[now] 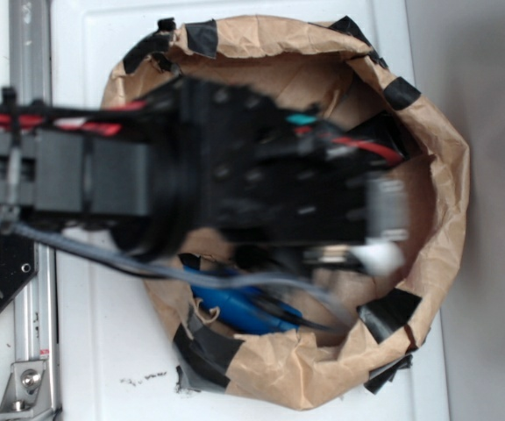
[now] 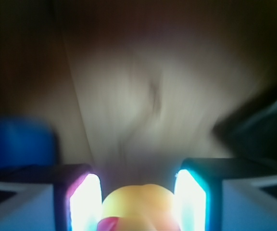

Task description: Grab the yellow duck.

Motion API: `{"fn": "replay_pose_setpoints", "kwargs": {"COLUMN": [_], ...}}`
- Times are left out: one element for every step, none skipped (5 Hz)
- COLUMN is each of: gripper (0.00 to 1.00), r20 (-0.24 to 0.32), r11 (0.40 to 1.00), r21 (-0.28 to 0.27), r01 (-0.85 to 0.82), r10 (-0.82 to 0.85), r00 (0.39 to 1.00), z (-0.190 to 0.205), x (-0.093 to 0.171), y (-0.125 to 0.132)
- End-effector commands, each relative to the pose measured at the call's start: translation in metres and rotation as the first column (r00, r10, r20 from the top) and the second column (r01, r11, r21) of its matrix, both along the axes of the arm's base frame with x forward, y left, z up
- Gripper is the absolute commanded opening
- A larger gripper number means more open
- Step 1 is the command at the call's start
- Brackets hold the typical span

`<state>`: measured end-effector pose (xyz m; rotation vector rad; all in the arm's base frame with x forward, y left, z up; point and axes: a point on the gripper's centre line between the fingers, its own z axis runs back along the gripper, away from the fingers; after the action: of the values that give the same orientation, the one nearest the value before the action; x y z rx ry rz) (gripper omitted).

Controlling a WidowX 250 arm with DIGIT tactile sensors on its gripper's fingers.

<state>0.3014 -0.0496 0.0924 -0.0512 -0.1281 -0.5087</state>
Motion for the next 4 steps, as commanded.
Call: {"fn": "replay_pose_setpoints", "kwargs": {"gripper": [0.00,0.00,0.00,0.00], "r20": [-0.001,0.024,0.025,0.053], "r11": [0.929,0.894,0.846,0.842], "r21": [-0.093,-0.095,-0.087,-0.061], "r01": [-0.358,-0.437,-0.526,-0.537], "r10": [0.360,0.441,0.530,0.540], "r00": [0.933,0.897,0.848,0.840], "z": [0.043,0.047,0.055,0.060], "x": [-0.018,-0.034,-0.042,-0.040], "y": [0.003,0.019,0.038,0.047]}}
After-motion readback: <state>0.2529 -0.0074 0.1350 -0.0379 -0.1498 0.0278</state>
